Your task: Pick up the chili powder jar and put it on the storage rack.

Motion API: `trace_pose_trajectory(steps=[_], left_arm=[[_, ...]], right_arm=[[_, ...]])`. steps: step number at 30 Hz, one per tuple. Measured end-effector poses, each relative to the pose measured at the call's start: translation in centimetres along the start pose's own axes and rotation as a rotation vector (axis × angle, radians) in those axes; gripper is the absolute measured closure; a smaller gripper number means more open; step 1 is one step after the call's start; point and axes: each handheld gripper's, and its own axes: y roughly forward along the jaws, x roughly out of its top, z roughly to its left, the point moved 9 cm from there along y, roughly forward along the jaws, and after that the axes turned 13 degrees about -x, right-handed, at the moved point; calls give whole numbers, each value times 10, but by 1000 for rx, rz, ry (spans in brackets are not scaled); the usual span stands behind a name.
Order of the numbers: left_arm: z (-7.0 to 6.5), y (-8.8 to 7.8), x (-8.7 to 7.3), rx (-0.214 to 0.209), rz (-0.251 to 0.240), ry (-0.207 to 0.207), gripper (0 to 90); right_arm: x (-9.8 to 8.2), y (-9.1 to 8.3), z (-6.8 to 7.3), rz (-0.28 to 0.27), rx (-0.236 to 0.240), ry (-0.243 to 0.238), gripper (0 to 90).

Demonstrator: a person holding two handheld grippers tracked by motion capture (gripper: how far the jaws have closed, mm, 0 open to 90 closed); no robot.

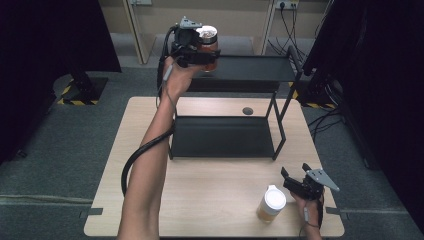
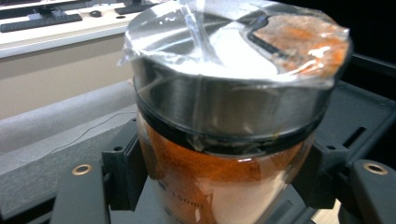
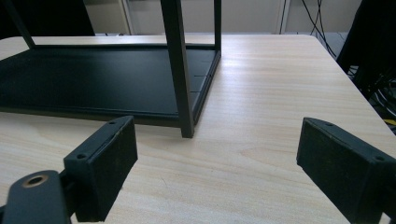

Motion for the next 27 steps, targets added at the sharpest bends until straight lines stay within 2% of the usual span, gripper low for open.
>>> trace_pose_trajectory(steps=[8, 27], left_arm=[[6, 10, -4, 25, 10, -23, 301], [5, 16, -6, 44, 25, -22, 301]], right_arm=[[0, 0, 0, 0, 1, -3, 125], [0, 1, -1, 1, 1, -1, 126]])
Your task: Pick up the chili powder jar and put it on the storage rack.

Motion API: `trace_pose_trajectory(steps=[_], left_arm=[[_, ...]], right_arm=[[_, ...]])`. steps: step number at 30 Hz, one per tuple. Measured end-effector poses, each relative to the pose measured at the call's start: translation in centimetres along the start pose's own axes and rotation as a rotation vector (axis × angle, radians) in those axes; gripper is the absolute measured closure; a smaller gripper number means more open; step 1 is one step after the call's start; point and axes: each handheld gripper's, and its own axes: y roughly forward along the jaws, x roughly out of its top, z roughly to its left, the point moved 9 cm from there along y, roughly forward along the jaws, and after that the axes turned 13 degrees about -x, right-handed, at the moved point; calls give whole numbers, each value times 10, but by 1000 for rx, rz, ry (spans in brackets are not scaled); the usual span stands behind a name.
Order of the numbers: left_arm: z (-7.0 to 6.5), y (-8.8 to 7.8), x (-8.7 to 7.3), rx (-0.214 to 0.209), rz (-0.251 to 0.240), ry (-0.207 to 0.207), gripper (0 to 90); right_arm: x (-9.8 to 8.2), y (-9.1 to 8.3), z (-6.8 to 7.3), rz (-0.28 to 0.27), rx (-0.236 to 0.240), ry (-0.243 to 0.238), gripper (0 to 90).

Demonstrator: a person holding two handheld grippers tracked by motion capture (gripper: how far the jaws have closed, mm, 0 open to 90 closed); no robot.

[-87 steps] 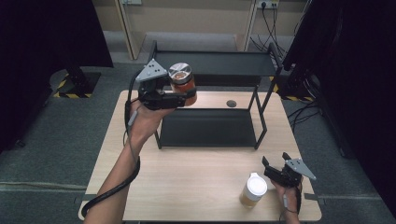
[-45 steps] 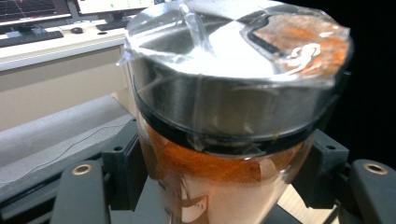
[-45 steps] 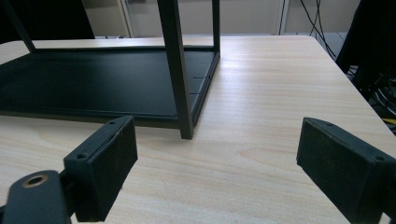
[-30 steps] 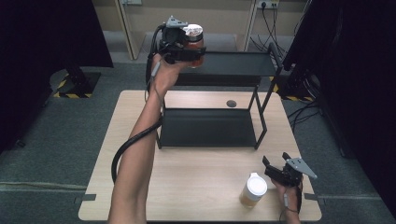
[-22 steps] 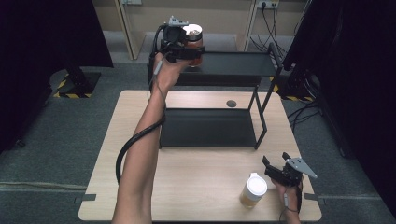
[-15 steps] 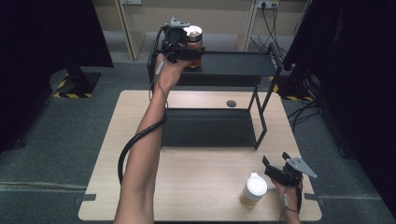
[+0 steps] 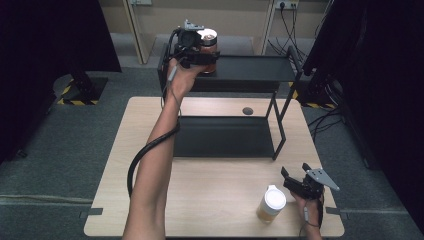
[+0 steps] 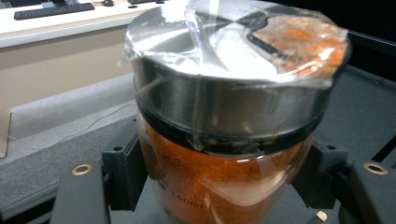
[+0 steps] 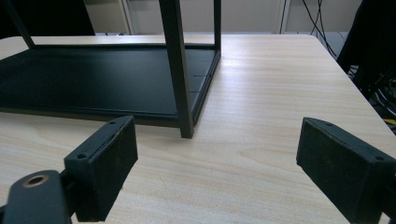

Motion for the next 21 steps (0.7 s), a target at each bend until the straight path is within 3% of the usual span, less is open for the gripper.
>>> trace_pose_trajectory(steps=[13, 21], left_arm=[[2, 4, -2, 2, 2, -11, 301], [3, 3, -8, -2, -30, -13, 300]], right_arm=[[0, 0, -1, 1, 0, 3, 126], [0, 0, -1, 1, -1, 2, 126]])
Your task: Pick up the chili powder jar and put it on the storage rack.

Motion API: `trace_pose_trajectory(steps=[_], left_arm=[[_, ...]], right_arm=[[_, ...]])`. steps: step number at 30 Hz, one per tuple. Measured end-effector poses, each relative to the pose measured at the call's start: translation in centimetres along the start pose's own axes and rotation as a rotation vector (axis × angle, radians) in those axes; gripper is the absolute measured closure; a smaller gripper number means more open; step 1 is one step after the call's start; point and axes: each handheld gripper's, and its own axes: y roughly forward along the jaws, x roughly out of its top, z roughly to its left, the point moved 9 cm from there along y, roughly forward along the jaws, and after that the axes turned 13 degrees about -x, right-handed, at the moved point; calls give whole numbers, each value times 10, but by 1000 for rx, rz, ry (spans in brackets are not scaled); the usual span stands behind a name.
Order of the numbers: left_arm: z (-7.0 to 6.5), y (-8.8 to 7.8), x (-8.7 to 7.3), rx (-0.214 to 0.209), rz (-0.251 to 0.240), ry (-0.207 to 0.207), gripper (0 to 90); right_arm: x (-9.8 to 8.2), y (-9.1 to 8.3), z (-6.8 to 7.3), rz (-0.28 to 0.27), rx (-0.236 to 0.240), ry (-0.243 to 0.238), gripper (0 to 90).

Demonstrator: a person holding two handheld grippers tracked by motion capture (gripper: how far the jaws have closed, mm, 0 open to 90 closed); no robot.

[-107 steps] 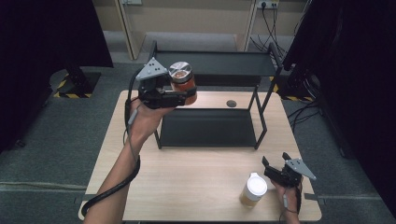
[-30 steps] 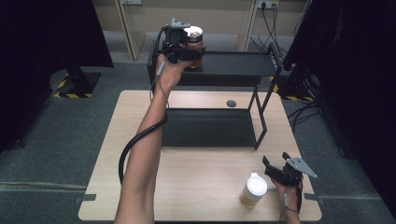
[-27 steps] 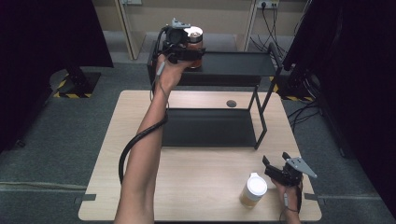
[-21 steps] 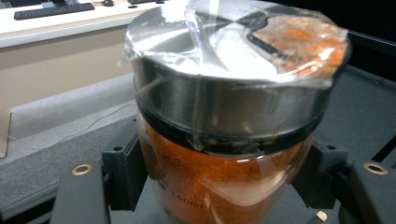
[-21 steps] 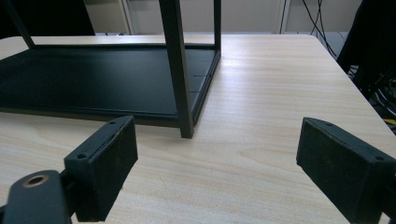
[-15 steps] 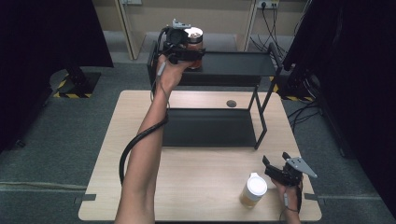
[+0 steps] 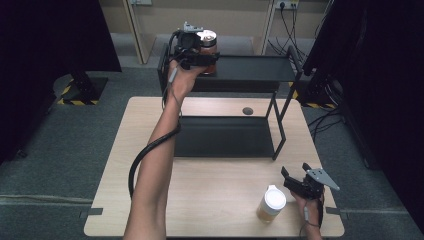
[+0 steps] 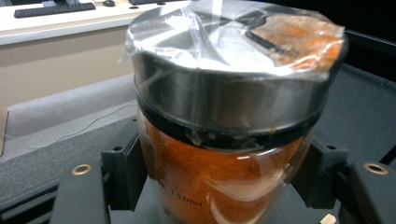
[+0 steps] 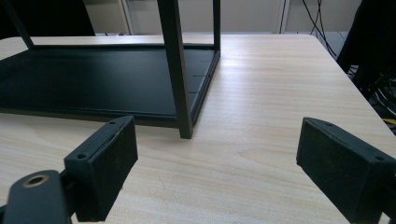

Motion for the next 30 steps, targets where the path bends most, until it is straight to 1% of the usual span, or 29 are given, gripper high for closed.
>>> trace_pose_trajectory(steps=[4, 10, 16, 22, 30], left_arm=[[0, 0, -2, 2, -13, 3, 298], [-1, 0, -3, 6, -19, 3, 295], [-2, 0, -1, 10, -15, 4, 245], [-2, 0, -3, 23, -15, 5, 201], [-5, -5, -5, 37, -23, 12, 190]], right_arm=[[0, 0, 0, -2, 0, -2, 126], [0, 0, 0, -2, 0, -1, 126], [0, 0, 0, 1, 1, 1, 126], [0, 0, 0, 1, 0, -1, 126], [0, 1, 0, 2, 0, 0, 126]])
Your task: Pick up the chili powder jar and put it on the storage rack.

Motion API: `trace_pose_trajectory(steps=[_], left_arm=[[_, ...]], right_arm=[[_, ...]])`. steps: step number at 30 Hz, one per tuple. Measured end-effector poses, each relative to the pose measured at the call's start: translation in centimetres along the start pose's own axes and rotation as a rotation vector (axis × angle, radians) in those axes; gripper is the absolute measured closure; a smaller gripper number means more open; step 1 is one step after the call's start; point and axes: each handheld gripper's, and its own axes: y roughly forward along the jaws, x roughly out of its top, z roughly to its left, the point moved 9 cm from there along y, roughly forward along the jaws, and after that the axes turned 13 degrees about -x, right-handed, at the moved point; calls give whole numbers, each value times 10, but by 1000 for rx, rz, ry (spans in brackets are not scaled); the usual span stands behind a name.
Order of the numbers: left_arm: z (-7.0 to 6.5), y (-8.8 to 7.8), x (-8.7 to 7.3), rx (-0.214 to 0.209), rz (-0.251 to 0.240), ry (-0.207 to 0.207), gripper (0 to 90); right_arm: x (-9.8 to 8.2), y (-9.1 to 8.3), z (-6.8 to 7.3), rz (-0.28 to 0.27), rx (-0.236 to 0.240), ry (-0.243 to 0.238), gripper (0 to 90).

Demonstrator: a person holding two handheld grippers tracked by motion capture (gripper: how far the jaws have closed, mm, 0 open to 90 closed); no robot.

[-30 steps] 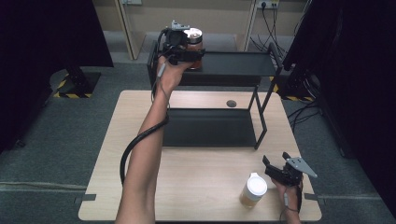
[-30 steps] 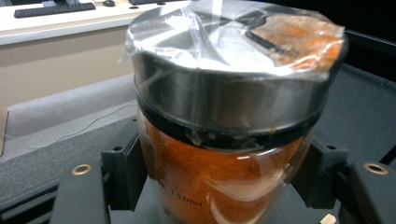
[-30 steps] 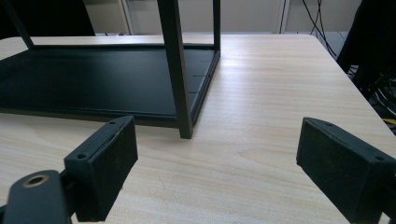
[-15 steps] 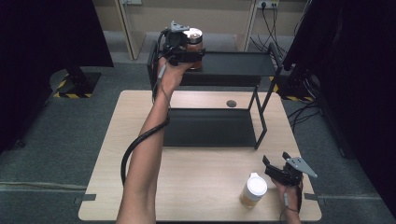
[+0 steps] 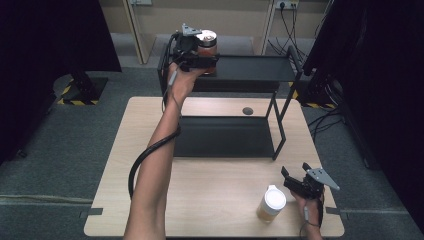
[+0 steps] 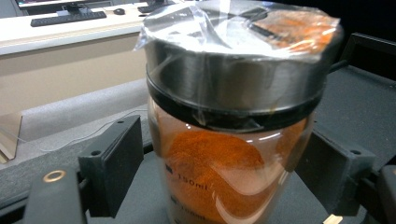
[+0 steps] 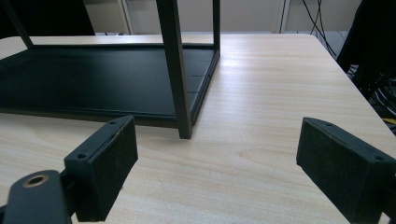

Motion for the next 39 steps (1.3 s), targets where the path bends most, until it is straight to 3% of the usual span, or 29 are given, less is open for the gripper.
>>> trace_pose_trajectory(steps=[9, 22, 33, 39], left_arm=[[-4, -12, -2, -8, -21, 1, 188], [-22, -40, -5, -37, -73, 46, 184], [-29, -66, -20, -83, -123, 44, 180], [-35, -79, -33, -95, -124, 66, 179]], right_arm=[[0, 0, 0, -3, 0, -3, 126], [-1, -1, 1, -9, -3, -12, 126], [-1, -1, 1, -14, -4, -9, 126], [-1, -1, 1, -14, -4, -9, 126]])
